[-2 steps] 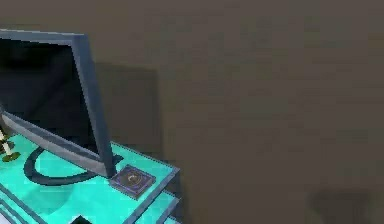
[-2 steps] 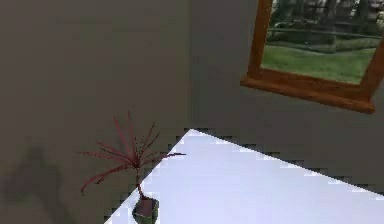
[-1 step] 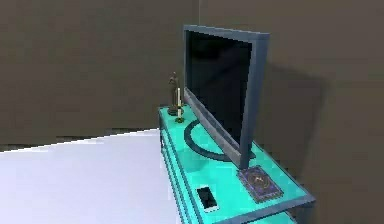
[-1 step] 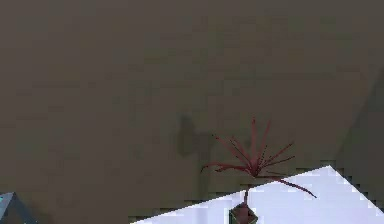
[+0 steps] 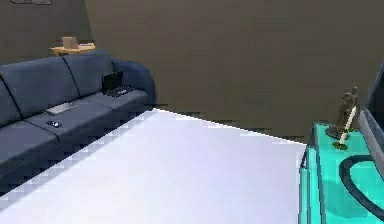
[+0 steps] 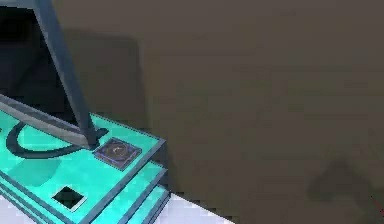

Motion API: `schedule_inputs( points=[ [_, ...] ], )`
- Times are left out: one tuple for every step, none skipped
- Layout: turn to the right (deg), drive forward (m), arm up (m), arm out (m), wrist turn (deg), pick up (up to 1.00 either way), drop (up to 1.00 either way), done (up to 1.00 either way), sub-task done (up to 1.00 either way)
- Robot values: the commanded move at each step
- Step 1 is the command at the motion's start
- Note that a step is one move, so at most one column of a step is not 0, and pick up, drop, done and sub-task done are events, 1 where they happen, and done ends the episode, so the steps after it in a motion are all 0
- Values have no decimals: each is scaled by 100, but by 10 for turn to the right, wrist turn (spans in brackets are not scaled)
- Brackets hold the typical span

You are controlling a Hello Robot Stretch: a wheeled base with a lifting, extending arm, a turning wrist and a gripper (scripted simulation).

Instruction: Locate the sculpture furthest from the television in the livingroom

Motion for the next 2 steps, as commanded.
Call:
schedule_inputs(
  points=[
    [-450,0,0,0,0,0,0,0,0],
    [-180,0,0,0,0,0,0,0,0]
  ],
)
